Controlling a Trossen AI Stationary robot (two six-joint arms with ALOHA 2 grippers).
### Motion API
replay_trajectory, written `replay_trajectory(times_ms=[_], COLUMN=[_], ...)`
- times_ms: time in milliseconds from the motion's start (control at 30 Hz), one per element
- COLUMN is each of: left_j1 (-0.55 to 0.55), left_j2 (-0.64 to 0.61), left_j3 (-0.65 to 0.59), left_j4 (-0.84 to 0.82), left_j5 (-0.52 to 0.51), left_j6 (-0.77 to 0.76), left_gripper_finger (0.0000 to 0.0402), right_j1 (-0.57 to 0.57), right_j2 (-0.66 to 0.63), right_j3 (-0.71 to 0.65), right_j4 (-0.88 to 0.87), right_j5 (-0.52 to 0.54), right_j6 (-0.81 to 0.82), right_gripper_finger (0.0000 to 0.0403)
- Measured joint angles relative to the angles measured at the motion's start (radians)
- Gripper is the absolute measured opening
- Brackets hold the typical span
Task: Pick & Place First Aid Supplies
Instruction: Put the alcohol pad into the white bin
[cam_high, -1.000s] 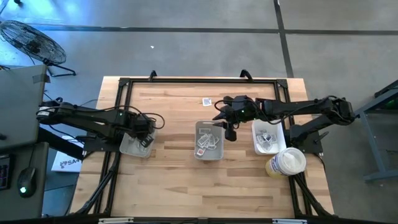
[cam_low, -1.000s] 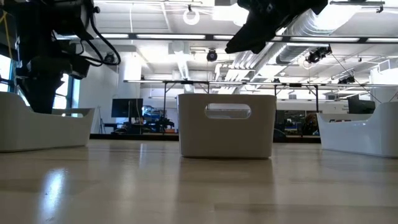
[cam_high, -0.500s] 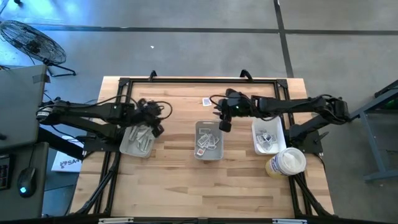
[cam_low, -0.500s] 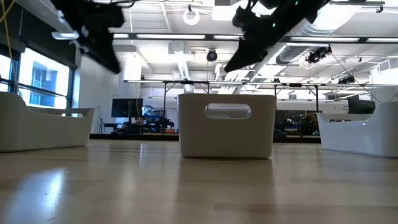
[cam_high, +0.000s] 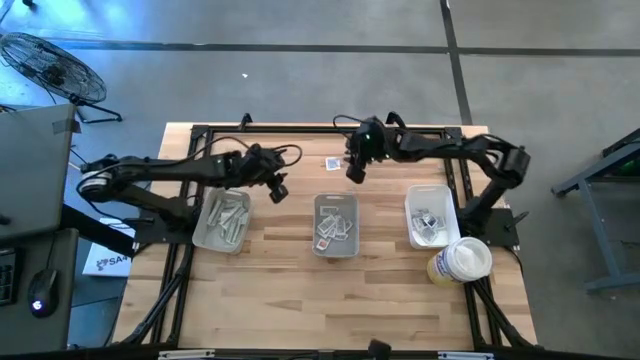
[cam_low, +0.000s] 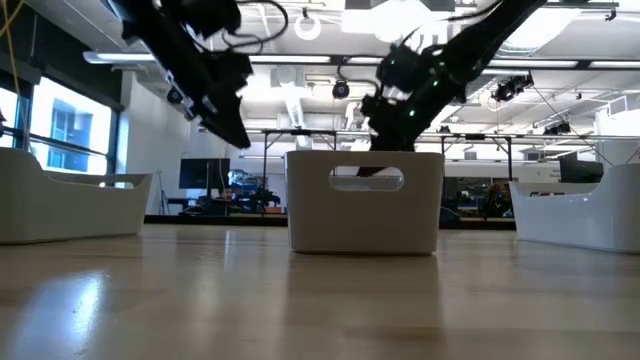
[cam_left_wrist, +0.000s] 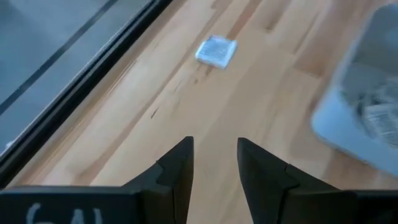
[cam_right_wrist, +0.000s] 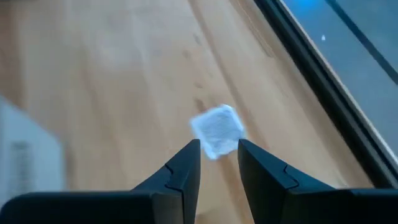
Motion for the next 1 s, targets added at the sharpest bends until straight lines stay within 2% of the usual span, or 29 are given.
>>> replay_trajectory(times_ms=[267,500,667,833,1000], left_j1=[0.116,0.16,0.161,0.161,0.161], left_j2=[0.134,0.156,0.156,0.156,0.156], left_j3=[-0.001,-0.001,-0.001,-0.001,-0.001], left_j4=[0.166,0.226,0.225,0.225,0.225], left_j5=[0.066,0.115,0.123,0.131,0.131], left_j6=[0.062,0.082,0.099,0.099,0.099], left_gripper_finger=[0.012,0.012,0.012,0.012,0.012], right_j1=[-0.106,-0.12,-0.12,-0.123,-0.134], right_j2=[0.227,0.363,0.408,0.427,0.439], right_j3=[0.182,0.294,0.333,0.338,0.338], right_j4=[-0.128,-0.181,-0.177,-0.18,-0.174], right_j5=[-0.089,-0.111,-0.14,-0.062,-0.095], right_j6=[-0.093,-0.222,-0.291,-0.316,-0.315], right_gripper_finger=[0.0101,0.0101,0.0101,0.0101,0.0101])
